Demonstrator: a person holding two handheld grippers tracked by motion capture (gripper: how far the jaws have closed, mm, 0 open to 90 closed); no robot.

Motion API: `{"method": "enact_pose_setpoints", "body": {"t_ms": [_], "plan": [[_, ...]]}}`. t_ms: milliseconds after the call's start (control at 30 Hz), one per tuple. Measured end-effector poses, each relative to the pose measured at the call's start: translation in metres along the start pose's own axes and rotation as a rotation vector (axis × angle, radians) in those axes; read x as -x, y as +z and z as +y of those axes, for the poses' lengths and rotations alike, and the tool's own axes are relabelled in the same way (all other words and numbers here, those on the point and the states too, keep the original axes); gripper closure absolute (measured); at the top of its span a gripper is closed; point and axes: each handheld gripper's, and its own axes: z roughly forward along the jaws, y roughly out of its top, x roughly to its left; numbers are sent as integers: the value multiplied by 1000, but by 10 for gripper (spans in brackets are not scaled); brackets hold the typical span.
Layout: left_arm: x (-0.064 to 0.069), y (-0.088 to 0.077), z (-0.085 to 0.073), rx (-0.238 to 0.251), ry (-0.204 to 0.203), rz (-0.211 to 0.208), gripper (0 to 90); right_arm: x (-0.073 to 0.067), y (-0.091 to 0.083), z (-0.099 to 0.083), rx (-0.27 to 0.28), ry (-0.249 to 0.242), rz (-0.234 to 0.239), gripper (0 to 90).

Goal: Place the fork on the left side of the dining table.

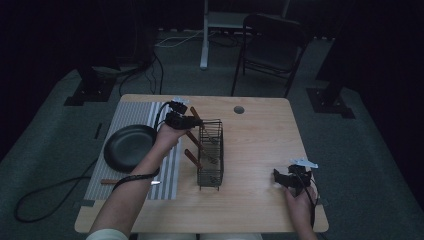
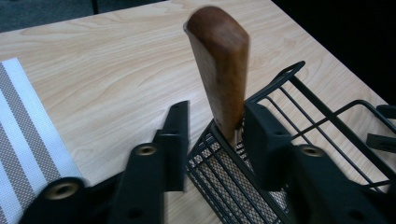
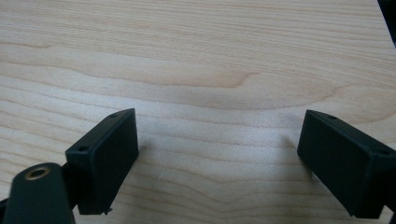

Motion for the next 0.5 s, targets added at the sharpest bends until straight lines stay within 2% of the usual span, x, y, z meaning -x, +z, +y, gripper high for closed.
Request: {"method": "enact_pose_setpoints", "body": {"t_ms": [33, 167, 200, 300, 500], "plan": [[0, 0, 0, 9, -2, -9, 721, 0, 0, 0, 0, 0, 0, 120], [0, -1, -1, 30, -25, -25, 745, 0, 0, 0, 0, 0, 0, 120], [-1, 0, -2, 42, -46, -46, 762, 0, 0, 0, 0, 0, 0, 120], [-3, -3, -4, 80, -77, -68, 803, 0, 0, 0, 0, 0, 0, 120], [4, -4, -3, 78, -28, -55, 805, 0, 0, 0, 0, 0, 0, 120]]}}
